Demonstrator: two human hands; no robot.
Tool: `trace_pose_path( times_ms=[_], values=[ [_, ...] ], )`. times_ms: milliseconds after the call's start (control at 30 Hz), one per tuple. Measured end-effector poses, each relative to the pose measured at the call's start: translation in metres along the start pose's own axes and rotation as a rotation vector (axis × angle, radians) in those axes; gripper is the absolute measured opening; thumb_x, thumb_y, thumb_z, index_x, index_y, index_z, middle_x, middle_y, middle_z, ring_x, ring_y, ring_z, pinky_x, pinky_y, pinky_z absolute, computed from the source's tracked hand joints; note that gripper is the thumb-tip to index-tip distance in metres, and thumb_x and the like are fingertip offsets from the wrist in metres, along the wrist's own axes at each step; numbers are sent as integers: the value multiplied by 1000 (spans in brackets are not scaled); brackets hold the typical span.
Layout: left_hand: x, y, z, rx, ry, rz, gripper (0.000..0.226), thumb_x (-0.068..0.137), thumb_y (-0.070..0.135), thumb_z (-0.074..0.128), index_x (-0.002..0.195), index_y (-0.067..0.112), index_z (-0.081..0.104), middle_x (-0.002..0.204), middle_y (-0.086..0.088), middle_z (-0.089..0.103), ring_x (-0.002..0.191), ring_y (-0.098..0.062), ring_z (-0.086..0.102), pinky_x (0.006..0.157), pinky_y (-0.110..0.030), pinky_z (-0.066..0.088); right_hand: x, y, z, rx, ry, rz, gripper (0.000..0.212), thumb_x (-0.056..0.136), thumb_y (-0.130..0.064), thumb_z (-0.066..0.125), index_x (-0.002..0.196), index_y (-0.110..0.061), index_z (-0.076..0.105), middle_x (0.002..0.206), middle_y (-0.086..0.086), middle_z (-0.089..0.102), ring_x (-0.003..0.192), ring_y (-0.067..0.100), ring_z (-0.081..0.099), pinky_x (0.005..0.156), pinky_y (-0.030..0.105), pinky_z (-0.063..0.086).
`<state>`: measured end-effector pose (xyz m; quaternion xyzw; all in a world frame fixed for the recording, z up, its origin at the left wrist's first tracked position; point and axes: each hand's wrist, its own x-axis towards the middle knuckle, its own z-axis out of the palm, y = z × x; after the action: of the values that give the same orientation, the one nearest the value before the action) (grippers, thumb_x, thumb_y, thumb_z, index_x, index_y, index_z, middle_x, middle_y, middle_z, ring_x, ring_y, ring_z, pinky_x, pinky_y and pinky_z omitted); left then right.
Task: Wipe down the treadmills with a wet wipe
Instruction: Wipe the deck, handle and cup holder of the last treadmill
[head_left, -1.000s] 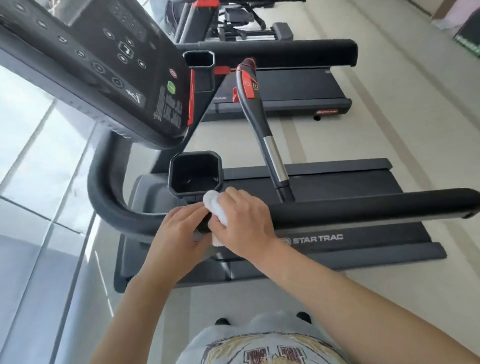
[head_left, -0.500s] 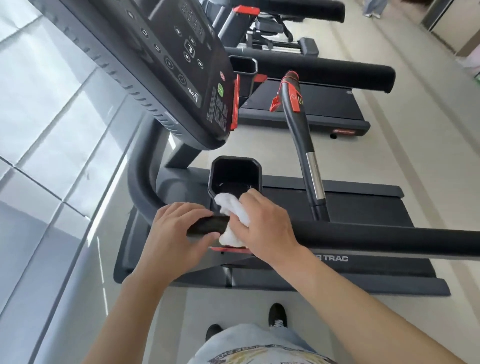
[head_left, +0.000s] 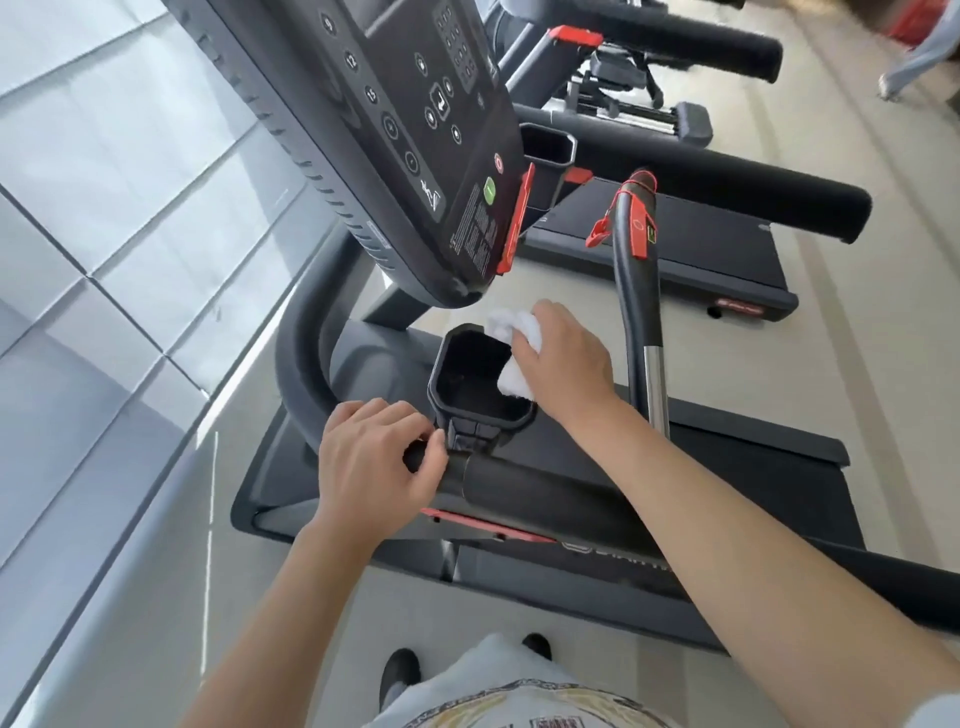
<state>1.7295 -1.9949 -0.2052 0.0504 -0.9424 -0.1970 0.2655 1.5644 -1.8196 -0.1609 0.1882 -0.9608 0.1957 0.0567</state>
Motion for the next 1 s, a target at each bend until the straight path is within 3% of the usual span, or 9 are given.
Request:
trace_pose_path(
  times_ms=[167,367,533,667,800,1000],
  values=[
    [0,1,4,28,16,-24,28,89,30,63,63,21,62,61,9,55,61,-17,50,75,-34,42,19,-25,5,-38,-26,-100,25,104,-38,50,95,-14,53,89,-2,51,79,27,57,64,34,36],
    [0,1,6,10,63,-17,31,87,26,65,57,21,56,57,9,49,58,-16,43,73,-35,41,-8,-87,18,-24,-120,-407,29,102,-41,56,106,-13,59,105,7,61,90,30,65,64,36,39],
    [0,1,6,-11,129,15,31,85,22,64,56,20,55,56,10,45,57,-16,38,69,-34,39,-33,-68,2,-23,-146,-532,27,99,-41,59,105,-15,61,100,3,61,84,29,64,61,39,48],
    [-2,-1,10,7,156,24,30,86,22,62,57,19,57,60,10,53,58,-17,43,69,-33,38,-50,-20,-17,-70,-153,-536,22,95,-39,61,94,-17,57,85,-8,46,68,23,55,53,37,44],
    [-2,-2,13,-5,212,27,31,83,20,62,54,18,53,58,8,50,57,-18,40,66,-34,37,-57,17,-34,-40,-90,-458,29,94,-44,46,85,-19,56,76,-11,40,60,15,45,51,30,35],
    [-3,-7,17,-19,234,55,34,88,25,57,55,18,56,61,7,56,57,-19,42,63,-38,39,-56,-20,-7,20,-54,-442,27,90,-38,68,79,-21,49,76,-10,39,59,15,42,51,29,28]
  ],
)
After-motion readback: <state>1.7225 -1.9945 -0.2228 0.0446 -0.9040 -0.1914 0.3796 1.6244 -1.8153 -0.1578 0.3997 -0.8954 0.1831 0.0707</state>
